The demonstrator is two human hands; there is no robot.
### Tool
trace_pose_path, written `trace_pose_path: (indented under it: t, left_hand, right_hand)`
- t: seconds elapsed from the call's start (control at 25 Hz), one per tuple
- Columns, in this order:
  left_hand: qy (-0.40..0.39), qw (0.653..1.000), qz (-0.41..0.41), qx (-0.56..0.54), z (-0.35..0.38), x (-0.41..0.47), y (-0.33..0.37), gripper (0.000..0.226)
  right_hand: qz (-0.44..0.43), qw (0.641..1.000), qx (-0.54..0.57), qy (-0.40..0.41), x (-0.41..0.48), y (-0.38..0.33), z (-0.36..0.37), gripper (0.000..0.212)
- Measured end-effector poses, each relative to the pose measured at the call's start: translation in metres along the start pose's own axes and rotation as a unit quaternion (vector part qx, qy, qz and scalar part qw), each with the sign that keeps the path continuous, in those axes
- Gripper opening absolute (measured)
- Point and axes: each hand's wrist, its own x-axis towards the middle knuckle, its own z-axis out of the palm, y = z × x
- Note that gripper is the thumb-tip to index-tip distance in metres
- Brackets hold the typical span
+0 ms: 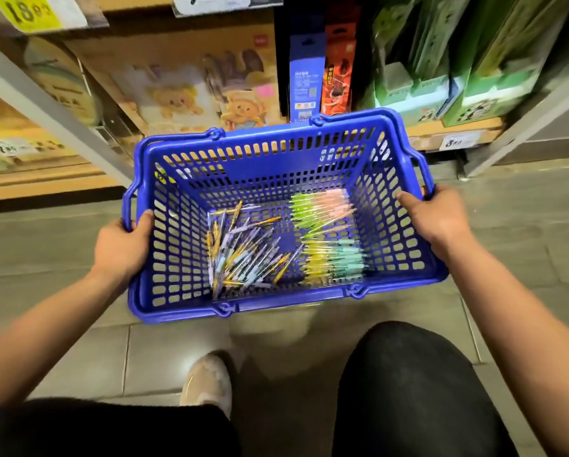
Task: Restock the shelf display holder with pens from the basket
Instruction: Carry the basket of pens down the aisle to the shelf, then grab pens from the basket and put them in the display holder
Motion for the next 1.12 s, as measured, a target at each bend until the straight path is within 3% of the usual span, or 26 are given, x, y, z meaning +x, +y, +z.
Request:
trace_pose_path:
  t: [0.28, 0.52, 0.8, 0.92, 0.96, 1.04, 1.08, 1.12]
  left_hand:
    - [-0.084, 0.995, -0.056, 0.007, -0.017, -0.012, 0.023, 0.052]
    - [-0.051, 0.998, 0.008, 0.022, -0.011, -0.002, 0.007, 0.037]
    - [0.005, 0.998, 0.004, 0.063, -0.009, 0.002, -0.002, 0.05]
    - [0.065, 0.981, 0.116, 0.143, -0.011, 0.007, -0.002, 0.053]
    - [0.108, 0.954, 0.196, 0.2, -0.011, 0.006, 0.001, 0.05]
    - [0.127, 0.892, 0.352, 0.254, -0.007, 0.0, 0.015, 0.036]
    - [0.064, 0.89, 0.384, 0.236, -0.001, -0.004, 0.023, 0.027]
    - [-0.035, 0.907, 0.37, 0.197, 0.009, -0.012, 0.033, 0.019]
  right_hand:
    - [-0.003, 1.0, -0.028, -0.007, -0.006, -0.01, 0.001, 0.034]
    - [-0.009, 0.998, -0.054, 0.018, -0.002, -0.008, 0.009, 0.027]
    - [-0.01, 0.998, -0.059, 0.023, -0.002, -0.009, 0.009, 0.029]
    - [0.006, 1.0, 0.002, 0.021, -0.004, -0.005, 0.005, 0.043]
    - [-0.016, 0.999, 0.018, 0.047, -0.007, -0.006, 0.001, 0.048]
    - [-0.172, 0.975, -0.047, 0.135, -0.015, -0.012, -0.006, 0.041]
    - [-0.267, 0.947, -0.087, 0.156, -0.019, -0.018, -0.005, 0.029]
    - [-0.33, 0.929, -0.113, 0.125, -0.021, -0.024, 0.0, 0.015]
